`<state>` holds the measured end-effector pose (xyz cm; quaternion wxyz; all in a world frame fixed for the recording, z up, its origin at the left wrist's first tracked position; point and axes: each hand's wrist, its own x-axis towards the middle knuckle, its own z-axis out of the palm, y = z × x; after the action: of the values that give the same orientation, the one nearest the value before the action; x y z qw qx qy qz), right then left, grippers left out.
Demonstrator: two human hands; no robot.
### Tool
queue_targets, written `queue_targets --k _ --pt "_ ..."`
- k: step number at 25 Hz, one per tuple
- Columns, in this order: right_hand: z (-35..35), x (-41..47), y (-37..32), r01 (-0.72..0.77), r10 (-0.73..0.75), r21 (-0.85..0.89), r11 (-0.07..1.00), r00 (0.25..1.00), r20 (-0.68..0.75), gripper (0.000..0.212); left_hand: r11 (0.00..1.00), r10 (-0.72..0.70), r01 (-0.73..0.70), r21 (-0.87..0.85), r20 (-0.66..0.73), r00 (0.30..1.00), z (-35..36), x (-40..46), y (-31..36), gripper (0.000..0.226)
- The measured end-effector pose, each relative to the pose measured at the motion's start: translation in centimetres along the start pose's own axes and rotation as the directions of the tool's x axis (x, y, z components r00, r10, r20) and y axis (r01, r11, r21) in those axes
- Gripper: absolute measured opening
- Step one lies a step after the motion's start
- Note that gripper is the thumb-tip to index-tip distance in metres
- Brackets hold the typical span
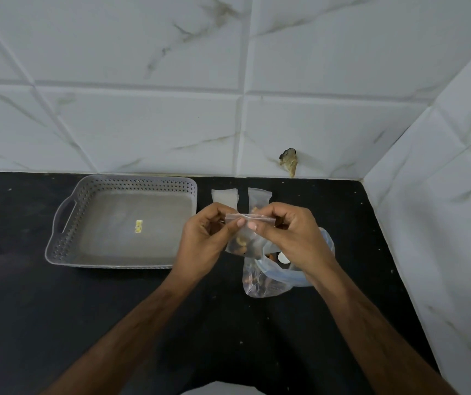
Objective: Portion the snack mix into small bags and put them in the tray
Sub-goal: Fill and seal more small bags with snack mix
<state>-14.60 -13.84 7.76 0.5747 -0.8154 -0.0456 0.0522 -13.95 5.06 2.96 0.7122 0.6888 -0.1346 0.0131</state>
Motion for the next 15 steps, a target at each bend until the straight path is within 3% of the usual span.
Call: queue_targets --k 3,9,15 --pt "0.3 0.1 0.1 0.043 -0.046 -0.057 0.997 0.998 -0.041 0.004 0.999 0.032 -0.032 0.013 0.016 0.999 0.1 0.2 0.3 0.018" --pt "0.0 0.1 0.0 0.08 -0.103 -0.213 0.974 0.99 -0.098 0.007 0.996 -0.057 0.055 0.075 0.031 0.998 0.0 0.9 1.3 0.012" --pt "-1.3 0.5 -0.2 -0.013 0.023 0.099 0.995 0.995 -0.096 0.008 0.989 -0.142 0.141 -0.043 -0.023 0.99 -1.5 1.5 1.2 0.005"
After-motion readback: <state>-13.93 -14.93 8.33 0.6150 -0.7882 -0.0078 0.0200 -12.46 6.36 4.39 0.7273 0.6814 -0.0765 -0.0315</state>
